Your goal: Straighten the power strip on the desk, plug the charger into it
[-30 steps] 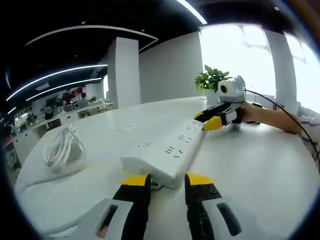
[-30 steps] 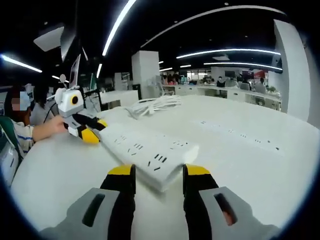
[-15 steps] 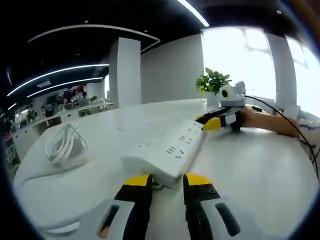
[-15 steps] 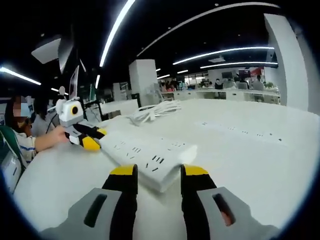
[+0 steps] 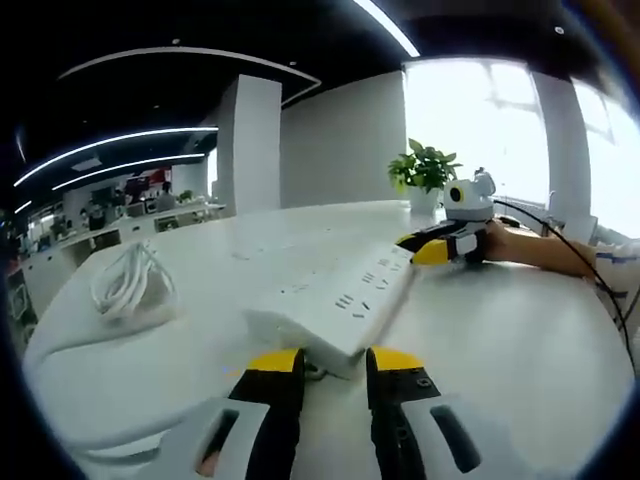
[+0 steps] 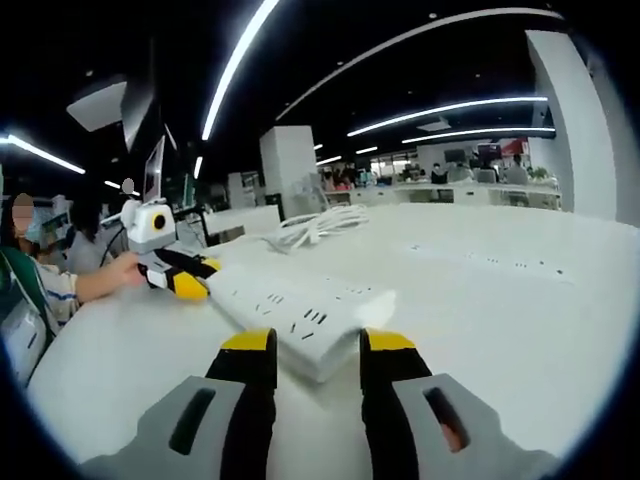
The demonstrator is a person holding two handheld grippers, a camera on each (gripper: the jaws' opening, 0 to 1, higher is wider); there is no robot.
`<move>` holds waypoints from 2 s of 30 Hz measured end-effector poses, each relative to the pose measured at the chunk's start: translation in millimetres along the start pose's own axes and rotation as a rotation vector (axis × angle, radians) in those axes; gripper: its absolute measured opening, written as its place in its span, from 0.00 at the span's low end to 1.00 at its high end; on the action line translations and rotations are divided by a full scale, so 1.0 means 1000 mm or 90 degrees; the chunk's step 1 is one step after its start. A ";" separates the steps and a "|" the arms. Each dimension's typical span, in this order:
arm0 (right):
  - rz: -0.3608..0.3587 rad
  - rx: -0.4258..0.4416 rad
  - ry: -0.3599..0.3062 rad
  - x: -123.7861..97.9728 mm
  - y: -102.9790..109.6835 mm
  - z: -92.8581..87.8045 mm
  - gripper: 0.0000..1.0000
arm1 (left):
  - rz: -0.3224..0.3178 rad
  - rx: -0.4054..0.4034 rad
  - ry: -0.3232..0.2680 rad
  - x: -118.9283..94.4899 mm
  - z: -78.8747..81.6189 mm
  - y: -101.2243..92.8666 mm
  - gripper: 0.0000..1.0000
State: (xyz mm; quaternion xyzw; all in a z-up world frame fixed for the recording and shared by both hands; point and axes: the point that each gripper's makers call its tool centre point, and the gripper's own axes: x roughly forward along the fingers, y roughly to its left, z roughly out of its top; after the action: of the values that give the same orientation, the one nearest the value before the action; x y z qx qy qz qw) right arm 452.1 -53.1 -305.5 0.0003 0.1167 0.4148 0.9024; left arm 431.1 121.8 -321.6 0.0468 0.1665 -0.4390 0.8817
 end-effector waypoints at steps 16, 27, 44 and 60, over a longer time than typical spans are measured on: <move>-0.010 -0.006 0.000 -0.012 0.016 -0.004 0.31 | 0.005 0.017 -0.003 -0.010 -0.006 -0.009 0.24; -0.010 -0.026 0.015 -0.027 0.036 -0.012 0.28 | 0.002 0.033 0.001 -0.020 -0.011 -0.018 0.24; -0.010 -0.017 0.030 -0.039 0.045 -0.015 0.27 | -0.014 0.041 0.010 -0.026 -0.014 -0.028 0.23; 0.023 -0.102 0.110 -0.059 0.054 -0.022 0.25 | -0.037 0.061 0.021 -0.028 -0.019 -0.050 0.23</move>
State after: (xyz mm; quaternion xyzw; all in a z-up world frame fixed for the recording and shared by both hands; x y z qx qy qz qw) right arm 369.8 -63.9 -308.9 -0.1056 0.1607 0.4376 0.8783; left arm 371.8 116.8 -327.0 0.0916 0.1611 -0.4712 0.8623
